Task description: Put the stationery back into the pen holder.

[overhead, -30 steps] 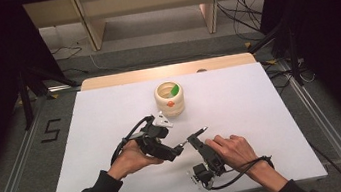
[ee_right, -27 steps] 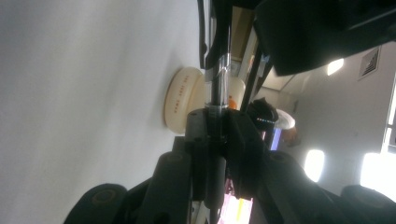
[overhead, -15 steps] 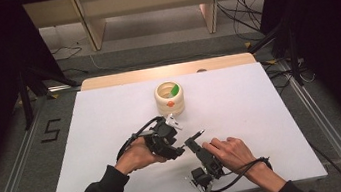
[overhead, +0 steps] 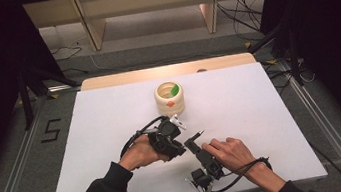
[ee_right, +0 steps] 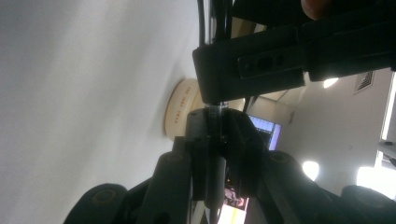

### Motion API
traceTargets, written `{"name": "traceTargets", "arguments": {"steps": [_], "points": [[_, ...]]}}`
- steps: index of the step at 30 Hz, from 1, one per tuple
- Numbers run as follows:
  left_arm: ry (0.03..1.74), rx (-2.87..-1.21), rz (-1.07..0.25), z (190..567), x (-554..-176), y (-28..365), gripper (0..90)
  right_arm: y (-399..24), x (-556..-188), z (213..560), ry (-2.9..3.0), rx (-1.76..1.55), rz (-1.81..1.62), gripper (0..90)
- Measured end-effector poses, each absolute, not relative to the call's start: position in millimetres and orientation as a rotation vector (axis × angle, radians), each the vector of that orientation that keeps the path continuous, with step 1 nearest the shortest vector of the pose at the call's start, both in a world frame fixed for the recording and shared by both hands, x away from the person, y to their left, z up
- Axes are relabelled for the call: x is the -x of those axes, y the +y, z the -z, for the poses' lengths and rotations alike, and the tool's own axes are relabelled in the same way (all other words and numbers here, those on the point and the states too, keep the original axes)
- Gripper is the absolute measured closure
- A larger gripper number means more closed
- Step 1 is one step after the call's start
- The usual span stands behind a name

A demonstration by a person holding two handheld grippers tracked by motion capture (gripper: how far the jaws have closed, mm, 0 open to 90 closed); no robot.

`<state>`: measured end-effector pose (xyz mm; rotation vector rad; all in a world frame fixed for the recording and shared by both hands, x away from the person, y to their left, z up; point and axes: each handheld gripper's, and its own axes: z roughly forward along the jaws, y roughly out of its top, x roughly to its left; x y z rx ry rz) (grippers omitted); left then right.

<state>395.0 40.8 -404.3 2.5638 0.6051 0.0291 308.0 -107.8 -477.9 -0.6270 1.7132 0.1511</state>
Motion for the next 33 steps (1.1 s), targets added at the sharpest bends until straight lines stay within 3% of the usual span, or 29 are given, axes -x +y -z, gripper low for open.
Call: {"name": "traceTargets", "arguments": {"steps": [5, 15, 18, 23, 33], "points": [[0.604, -2.574, -0.009, 407, -397, 39, 77.0, -108, -307, 478, 1.71, 0.637, -0.149, 79.9], [0.61, -2.579, 0.01, 407, -397, 40, 78.8, -108, -306, 480, 1.709, 0.644, -0.155, 78.1], [0.614, -2.568, 0.005, 406, -397, 42, 79.0, -108, -306, 479, 1.702, 0.628, -0.159, 63.7], [0.645, -2.529, -0.014, 401, -400, 53, 79.0, -112, -306, 471, 1.714, 0.568, -0.186, 51.7], [0.713, -2.453, -0.072, 396, -404, 75, 79.0, -126, -313, 457, 1.837, 0.321, -0.33, 44.6]]}}
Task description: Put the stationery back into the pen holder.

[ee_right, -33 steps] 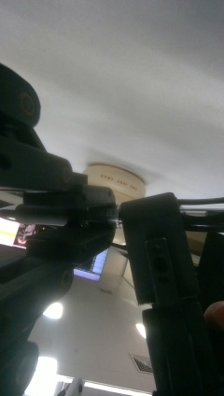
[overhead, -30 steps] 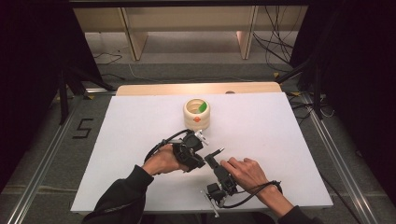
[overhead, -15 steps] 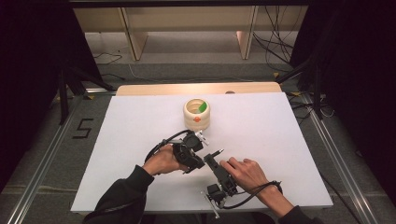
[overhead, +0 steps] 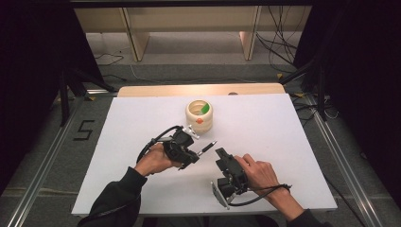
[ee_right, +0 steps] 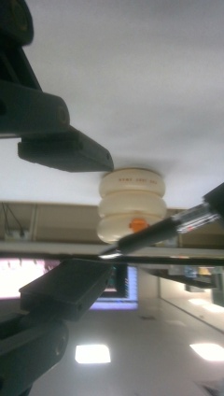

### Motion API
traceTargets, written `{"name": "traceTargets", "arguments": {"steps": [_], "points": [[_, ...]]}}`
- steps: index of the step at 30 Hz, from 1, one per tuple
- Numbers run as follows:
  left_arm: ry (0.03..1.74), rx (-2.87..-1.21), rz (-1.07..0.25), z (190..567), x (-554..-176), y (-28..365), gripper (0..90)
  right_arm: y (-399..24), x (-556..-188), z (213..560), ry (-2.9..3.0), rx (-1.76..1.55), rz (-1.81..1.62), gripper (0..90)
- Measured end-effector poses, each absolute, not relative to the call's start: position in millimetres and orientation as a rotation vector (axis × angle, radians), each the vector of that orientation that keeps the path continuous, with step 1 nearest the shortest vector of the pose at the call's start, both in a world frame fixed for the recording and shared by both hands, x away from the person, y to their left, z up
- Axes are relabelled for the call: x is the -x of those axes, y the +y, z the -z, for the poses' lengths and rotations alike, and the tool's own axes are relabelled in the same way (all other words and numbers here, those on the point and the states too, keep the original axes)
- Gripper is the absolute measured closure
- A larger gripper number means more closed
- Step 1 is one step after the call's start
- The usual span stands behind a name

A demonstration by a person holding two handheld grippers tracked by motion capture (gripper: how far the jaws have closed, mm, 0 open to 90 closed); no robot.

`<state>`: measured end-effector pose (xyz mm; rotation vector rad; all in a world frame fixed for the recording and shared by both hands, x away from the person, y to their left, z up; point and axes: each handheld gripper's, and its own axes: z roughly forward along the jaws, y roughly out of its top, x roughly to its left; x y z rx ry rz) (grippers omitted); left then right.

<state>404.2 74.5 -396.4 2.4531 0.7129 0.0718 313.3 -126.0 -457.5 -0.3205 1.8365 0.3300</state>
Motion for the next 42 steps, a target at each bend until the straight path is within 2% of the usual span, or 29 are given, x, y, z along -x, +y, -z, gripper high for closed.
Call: {"name": "traceTargets", "arguments": {"steps": [13, 28, 42], "points": [[0.818, -2.257, -0.19, 390, -413, 92, 78.9, -150, -325, 445, 1.971, -0.086, -0.569, 36.5], [0.898, -1.984, -0.332, 379, -419, 109, 78.9, -197, -339, 424, 2.181, -0.775, -1.251, 30.9], [0.965, -1.821, -0.398, 380, -433, 119, 78.8, -219, -339, 430, 2.184, -0.989, -1.435, 24.8]]}}
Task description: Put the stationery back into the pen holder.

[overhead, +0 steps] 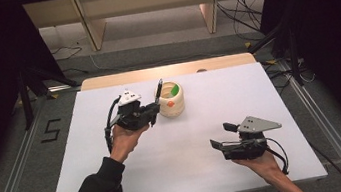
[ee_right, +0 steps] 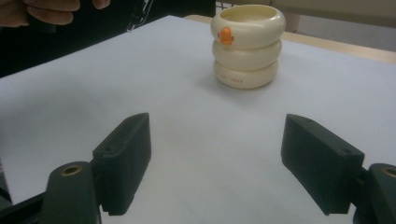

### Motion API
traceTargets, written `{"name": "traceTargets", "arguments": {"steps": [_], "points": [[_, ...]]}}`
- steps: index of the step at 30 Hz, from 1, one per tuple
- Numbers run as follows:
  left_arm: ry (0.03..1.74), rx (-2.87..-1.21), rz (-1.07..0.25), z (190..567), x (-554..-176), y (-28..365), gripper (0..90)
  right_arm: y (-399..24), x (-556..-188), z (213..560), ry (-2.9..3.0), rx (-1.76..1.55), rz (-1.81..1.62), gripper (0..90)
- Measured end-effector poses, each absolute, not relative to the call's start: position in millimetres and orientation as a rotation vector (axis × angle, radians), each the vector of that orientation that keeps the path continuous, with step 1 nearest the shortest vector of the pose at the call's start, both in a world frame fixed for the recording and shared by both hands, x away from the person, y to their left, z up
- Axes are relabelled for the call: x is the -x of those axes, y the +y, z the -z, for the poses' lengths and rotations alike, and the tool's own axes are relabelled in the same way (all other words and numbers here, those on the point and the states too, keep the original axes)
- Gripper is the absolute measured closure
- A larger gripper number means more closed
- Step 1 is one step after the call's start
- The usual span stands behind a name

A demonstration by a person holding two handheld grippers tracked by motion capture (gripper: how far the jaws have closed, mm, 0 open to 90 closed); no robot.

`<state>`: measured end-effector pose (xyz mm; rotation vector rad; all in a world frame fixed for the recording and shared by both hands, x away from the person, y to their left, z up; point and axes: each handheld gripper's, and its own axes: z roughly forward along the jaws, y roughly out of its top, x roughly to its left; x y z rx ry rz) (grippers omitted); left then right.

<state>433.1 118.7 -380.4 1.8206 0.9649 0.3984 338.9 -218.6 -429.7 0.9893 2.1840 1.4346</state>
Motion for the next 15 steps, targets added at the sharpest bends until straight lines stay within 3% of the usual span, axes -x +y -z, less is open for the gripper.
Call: {"name": "traceTargets", "arguments": {"steps": [15], "points": [[0.986, -1.726, -0.433, 372, -461, 110, 78.8, -225, -331, 438, 2.181, -1.003, -1.459, 22.3]]}}
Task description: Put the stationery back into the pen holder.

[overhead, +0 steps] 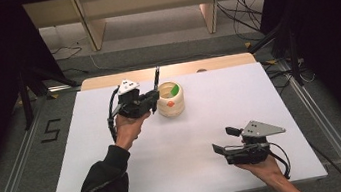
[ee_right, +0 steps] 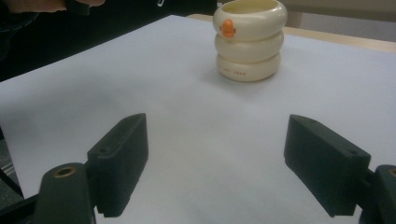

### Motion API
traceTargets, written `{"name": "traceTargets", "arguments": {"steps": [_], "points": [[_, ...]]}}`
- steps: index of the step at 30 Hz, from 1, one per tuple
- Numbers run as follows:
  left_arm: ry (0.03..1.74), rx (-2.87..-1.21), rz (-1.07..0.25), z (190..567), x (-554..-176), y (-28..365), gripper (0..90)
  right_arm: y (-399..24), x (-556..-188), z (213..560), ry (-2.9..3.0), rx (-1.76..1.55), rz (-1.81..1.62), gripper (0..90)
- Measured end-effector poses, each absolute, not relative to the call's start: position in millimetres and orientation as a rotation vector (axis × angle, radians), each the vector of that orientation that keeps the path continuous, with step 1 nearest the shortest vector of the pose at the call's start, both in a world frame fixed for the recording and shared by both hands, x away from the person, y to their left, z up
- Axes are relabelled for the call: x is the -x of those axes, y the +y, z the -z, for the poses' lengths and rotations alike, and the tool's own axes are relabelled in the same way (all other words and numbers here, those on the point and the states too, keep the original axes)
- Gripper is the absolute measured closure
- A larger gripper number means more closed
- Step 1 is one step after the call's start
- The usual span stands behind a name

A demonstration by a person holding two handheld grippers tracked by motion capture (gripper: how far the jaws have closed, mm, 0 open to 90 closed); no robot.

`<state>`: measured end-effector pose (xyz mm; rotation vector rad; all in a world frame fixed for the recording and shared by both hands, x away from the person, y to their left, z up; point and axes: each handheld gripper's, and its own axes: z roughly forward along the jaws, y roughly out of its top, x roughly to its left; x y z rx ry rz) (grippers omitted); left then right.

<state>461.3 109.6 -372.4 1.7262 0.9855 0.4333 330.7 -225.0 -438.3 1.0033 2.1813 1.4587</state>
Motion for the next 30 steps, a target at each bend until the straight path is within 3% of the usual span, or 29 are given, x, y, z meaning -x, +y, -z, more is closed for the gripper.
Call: {"name": "traceTargets", "arguments": {"steps": [30], "points": [[1.047, -1.654, -0.46, 379, -523, 88, 78.7, -223, -325, 438, 2.181, -0.978, -1.487, 20.5]]}}
